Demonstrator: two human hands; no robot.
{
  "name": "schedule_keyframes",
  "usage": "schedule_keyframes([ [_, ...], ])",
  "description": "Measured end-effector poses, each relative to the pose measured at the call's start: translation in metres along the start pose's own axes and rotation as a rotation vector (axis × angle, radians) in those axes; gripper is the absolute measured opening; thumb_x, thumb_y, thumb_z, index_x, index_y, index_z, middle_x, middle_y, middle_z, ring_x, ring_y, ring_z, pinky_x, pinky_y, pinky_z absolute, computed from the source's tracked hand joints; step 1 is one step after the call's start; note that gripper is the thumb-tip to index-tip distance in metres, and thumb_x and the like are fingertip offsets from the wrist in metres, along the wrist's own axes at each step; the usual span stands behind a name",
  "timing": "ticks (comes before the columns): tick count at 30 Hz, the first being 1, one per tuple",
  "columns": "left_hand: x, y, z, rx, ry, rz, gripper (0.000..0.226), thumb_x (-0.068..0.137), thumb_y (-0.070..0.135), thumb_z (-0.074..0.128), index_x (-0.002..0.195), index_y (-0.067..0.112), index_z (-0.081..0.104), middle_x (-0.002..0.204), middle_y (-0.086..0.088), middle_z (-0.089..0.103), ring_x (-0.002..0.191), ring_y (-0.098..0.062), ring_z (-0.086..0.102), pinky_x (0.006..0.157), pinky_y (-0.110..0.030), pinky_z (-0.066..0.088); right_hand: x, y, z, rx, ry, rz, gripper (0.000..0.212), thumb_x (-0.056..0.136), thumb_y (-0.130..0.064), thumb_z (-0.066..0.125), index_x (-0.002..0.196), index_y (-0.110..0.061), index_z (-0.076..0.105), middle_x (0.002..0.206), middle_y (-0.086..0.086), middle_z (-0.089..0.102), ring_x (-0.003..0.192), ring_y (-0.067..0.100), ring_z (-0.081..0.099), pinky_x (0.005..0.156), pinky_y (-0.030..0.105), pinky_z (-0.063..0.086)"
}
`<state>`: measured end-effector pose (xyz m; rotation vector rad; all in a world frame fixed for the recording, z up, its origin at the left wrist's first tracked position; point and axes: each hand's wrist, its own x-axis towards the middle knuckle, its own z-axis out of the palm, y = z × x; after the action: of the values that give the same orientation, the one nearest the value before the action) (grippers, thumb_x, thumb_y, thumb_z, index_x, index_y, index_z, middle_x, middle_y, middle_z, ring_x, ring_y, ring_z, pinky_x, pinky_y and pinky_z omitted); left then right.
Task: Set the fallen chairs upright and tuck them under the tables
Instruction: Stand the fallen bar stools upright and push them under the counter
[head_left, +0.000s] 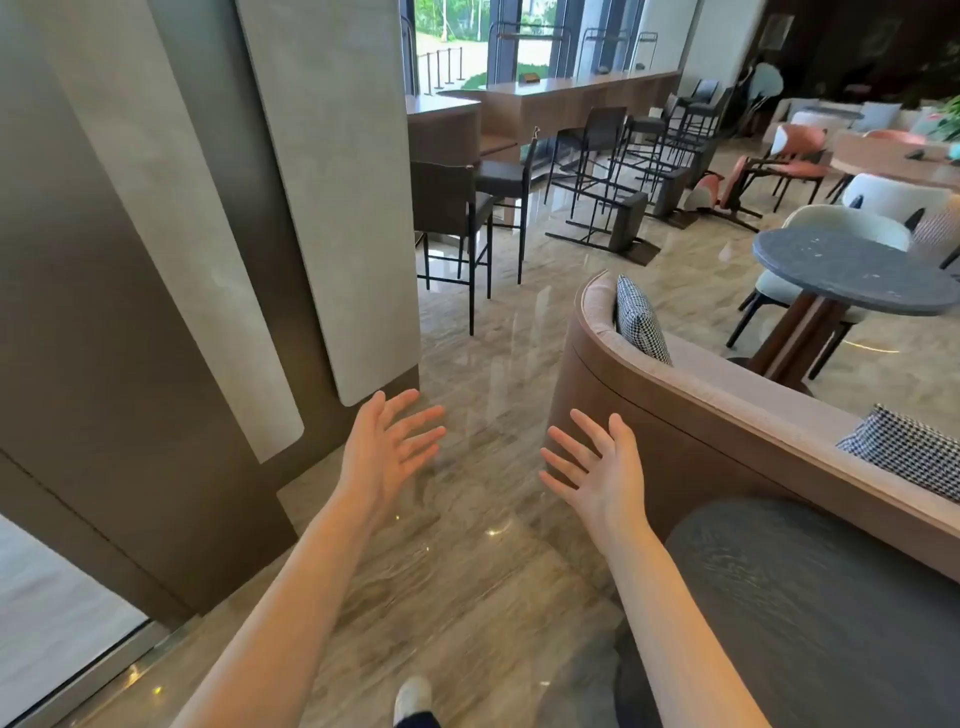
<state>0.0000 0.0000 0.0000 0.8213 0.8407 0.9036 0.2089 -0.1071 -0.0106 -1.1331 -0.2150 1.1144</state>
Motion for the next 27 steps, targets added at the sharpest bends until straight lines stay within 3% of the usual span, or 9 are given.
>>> schedule_keyframes([
  [14, 0.217, 0.073, -0.033, 0.02, -0.069, -0.015, 0.05, 0.102, 0.046, 0.028, 0.133, 0.015, 0.051, 0.121, -0.015, 0.065, 0.111, -0.034, 0.062, 0.102, -0.048, 0.043, 0.194, -0.009, 0.117, 0.026, 0.019, -0.036, 0.048, 0.098, -0.053, 0.037, 0.125, -0.02, 0.061, 0.119, 0.012, 0.067, 0.11, 0.035, 0.062, 0.095, 0.052, 0.048],
  [18, 0.28, 0.103, -0.031, 0.039, -0.099, -0.009, 0.049, 0.102, 0.045, 0.028, 0.131, 0.014, 0.053, 0.121, -0.017, 0.065, 0.111, -0.036, 0.061, 0.103, -0.049, 0.043, 0.244, -0.024, 0.149, 0.062, 0.033, -0.054, 0.048, 0.098, -0.052, 0.036, 0.124, -0.02, 0.061, 0.119, 0.013, 0.067, 0.112, 0.037, 0.061, 0.099, 0.055, 0.044],
  [27, 0.396, 0.11, -0.008, 0.04, -0.1, -0.055, 0.048, 0.102, 0.045, 0.027, 0.126, 0.016, 0.056, 0.121, -0.016, 0.065, 0.11, -0.035, 0.062, 0.098, -0.046, 0.046, 0.35, -0.049, 0.17, 0.056, 0.077, -0.055, 0.047, 0.098, -0.052, 0.036, 0.122, -0.02, 0.062, 0.119, 0.014, 0.066, 0.111, 0.037, 0.061, 0.098, 0.054, 0.045],
])
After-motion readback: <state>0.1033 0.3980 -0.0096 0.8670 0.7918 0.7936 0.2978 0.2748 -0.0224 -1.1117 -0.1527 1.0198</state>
